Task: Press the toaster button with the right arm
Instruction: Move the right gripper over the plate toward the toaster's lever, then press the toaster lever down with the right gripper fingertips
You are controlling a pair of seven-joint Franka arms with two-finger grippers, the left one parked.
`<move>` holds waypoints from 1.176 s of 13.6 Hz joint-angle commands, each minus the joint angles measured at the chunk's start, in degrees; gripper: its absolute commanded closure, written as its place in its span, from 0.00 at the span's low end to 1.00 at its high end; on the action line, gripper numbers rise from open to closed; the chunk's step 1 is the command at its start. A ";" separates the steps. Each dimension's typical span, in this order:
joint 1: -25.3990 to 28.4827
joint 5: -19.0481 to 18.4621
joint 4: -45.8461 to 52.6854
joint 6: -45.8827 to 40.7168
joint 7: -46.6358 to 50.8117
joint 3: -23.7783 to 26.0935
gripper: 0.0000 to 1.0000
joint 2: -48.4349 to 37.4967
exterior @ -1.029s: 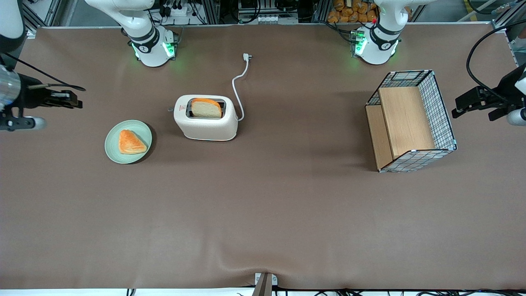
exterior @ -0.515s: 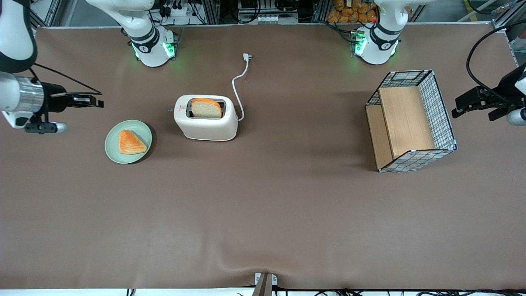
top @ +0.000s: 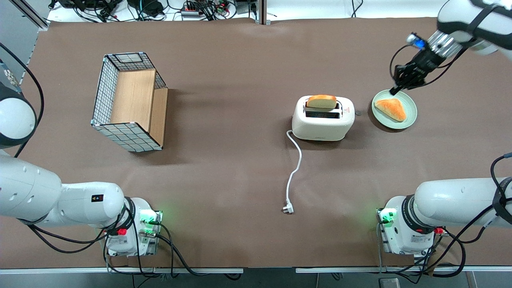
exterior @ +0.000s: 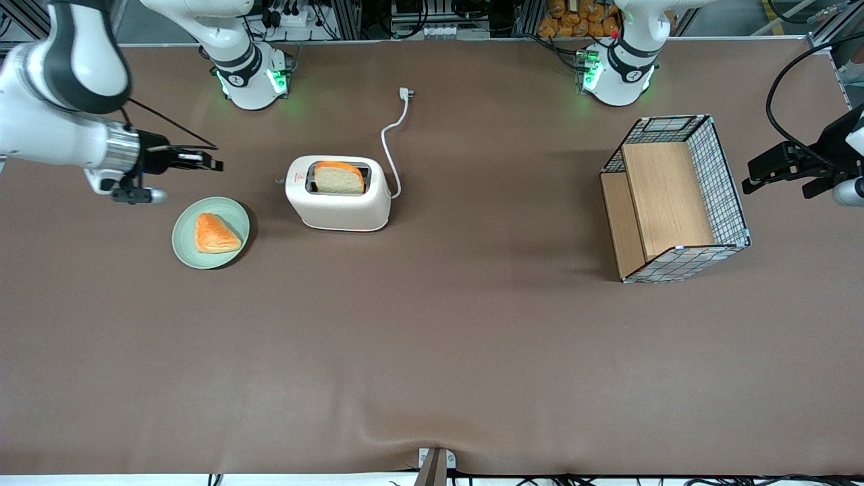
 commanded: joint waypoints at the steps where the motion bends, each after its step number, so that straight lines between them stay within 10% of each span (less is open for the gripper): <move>1: 2.63 2.76 -4.95 4.41 -0.60 -0.17 1.00 -2.48; 16: 11.07 10.23 -14.18 21.64 -0.86 -0.09 1.00 -0.02</move>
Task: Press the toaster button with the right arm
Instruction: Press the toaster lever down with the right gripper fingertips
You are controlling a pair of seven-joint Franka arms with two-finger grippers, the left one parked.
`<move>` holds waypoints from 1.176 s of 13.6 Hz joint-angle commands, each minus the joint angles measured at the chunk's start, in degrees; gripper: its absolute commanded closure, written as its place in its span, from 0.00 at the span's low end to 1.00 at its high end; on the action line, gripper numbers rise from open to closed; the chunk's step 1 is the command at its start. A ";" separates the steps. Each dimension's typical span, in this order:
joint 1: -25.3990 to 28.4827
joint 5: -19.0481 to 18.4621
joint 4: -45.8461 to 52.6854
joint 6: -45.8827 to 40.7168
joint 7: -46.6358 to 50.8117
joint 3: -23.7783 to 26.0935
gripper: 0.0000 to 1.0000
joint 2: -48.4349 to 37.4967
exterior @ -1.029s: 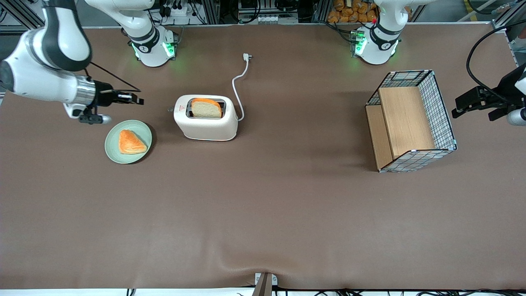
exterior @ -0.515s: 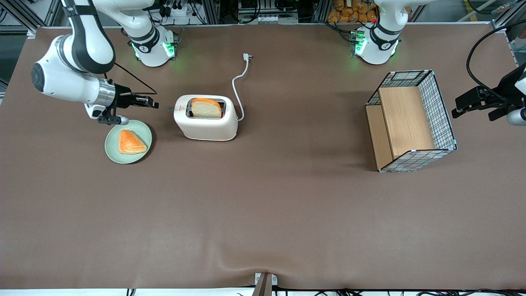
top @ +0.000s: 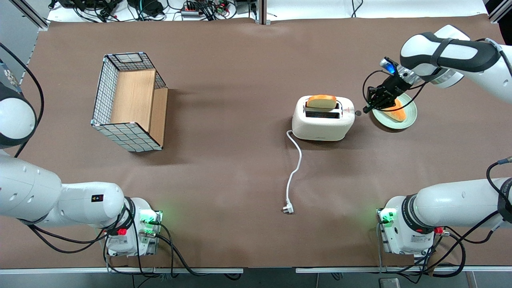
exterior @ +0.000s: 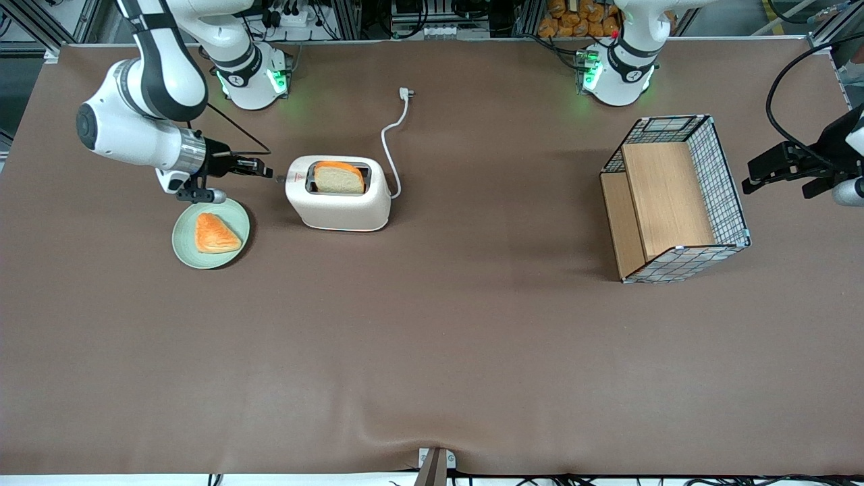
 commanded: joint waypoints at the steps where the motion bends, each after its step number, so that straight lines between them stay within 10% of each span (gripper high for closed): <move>1: 1.61 1.95 -2.13 4.05 -1.25 -0.24 1.00 0.02; 16: 3.63 5.99 -2.21 9.23 -4.86 -0.24 1.00 5.29</move>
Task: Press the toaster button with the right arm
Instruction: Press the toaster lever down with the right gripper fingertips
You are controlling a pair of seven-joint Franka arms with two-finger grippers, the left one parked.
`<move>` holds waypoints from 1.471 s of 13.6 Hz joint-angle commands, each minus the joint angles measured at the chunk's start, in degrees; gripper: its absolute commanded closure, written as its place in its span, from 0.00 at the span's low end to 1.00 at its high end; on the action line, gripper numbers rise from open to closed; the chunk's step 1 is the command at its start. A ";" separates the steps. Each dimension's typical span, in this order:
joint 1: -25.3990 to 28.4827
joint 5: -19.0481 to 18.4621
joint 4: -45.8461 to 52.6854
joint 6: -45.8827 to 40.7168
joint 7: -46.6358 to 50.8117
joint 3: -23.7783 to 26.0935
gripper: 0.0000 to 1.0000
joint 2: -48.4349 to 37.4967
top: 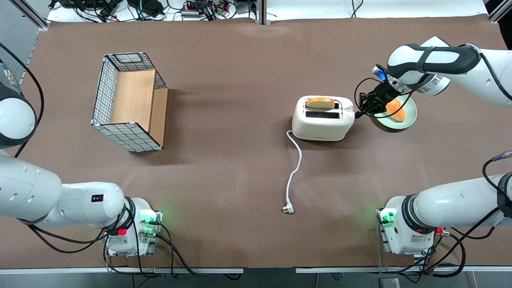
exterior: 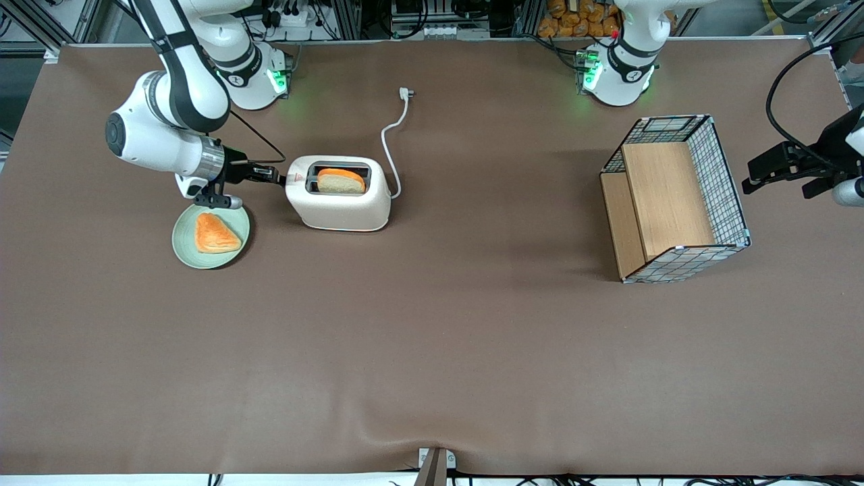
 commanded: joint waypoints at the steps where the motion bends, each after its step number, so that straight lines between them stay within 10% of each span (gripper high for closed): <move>1: 1.09 2.39 -0.74 3.66 -3.75 -0.21 1.00 1.93; 20: -1.02 6.17 -0.74 7.35 -15.35 -0.21 1.00 8.43</move>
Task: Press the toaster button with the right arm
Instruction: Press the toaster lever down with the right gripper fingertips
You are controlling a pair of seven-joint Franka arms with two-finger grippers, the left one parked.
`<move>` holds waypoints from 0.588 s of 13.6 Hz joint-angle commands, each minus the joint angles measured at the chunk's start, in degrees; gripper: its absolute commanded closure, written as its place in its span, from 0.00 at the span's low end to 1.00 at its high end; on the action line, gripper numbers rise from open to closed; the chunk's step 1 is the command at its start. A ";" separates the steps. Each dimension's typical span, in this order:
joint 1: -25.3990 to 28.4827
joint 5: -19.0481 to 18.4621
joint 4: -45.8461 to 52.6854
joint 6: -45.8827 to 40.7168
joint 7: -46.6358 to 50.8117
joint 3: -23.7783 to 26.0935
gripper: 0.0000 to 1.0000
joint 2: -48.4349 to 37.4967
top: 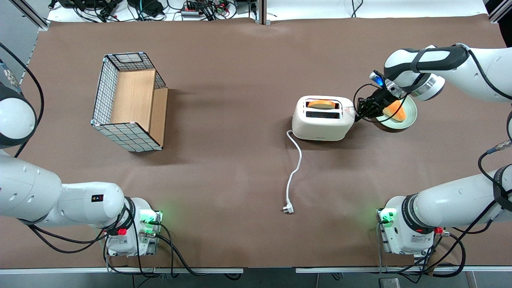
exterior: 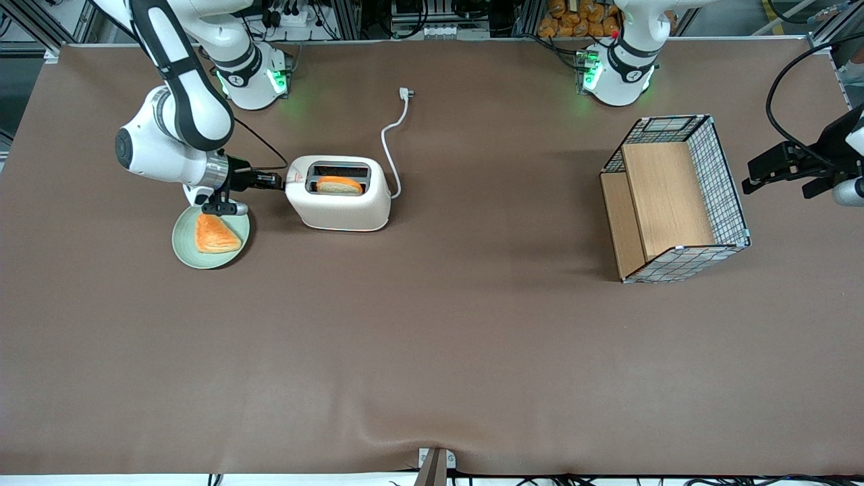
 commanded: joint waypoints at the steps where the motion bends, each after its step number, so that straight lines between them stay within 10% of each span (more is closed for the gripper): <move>1: -0.62 1.77 -0.89 5.14 -6.72 0.26 1.00 3.04; 8: -0.09 3.26 -0.72 5.05 -6.72 0.26 1.00 3.13</move>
